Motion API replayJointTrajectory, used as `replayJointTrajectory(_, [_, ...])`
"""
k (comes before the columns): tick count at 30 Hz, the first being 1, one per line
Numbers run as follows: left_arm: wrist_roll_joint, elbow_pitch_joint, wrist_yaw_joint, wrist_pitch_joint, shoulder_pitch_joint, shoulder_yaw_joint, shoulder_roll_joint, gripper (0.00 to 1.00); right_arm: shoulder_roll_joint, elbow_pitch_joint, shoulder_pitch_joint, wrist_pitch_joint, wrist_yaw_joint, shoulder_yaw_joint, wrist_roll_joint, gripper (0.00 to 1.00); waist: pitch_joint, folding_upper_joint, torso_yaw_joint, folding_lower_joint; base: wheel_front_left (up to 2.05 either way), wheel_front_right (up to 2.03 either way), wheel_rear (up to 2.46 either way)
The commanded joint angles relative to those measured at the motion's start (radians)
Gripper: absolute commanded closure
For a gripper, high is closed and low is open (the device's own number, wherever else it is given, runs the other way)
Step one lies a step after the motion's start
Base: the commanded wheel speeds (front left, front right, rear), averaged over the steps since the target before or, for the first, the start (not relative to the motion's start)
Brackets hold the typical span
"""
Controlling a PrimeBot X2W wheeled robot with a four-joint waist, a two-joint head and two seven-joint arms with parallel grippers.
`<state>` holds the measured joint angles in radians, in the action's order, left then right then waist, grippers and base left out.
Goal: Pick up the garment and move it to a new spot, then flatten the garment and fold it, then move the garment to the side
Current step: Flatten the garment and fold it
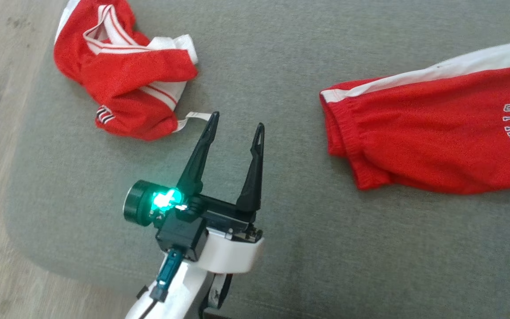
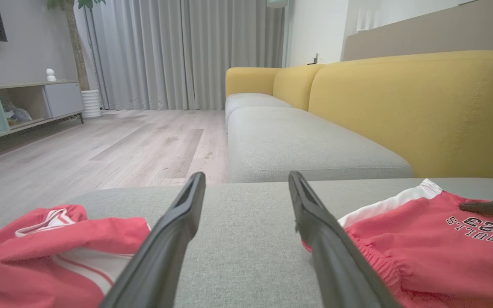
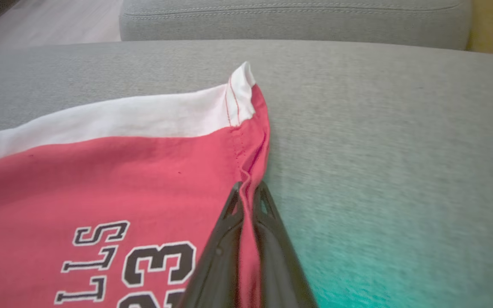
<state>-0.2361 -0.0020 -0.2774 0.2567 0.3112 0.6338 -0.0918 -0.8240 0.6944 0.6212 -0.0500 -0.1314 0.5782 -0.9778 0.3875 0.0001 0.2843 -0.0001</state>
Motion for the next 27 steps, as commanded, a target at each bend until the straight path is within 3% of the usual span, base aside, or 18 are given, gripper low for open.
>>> replayJointTrajectory(1, [0.010,-0.034,0.007,0.005,-0.001,-0.043,0.000,0.00,-0.032,0.007,-0.028,0.015,0.001,0.000,0.004,1.00,-0.017,-0.0001,-0.022,0.0001,0.00,0.00,0.00])
replayJointTrajectory(16, [0.051,-0.010,0.062,0.005,-0.033,-0.099,0.000,0.00,-0.029,0.113,-0.088,0.126,0.001,-0.067,-0.003,1.00,-0.076,-0.0001,-0.204,0.0001,0.00,0.00,0.00])
replayJointTrajectory(27, [0.047,0.032,0.086,0.005,-0.057,-0.108,0.005,0.00,-0.001,-0.075,-0.016,0.112,0.001,-0.058,0.077,1.00,-0.147,-0.0001,-0.236,0.0001,0.00,0.00,0.00])
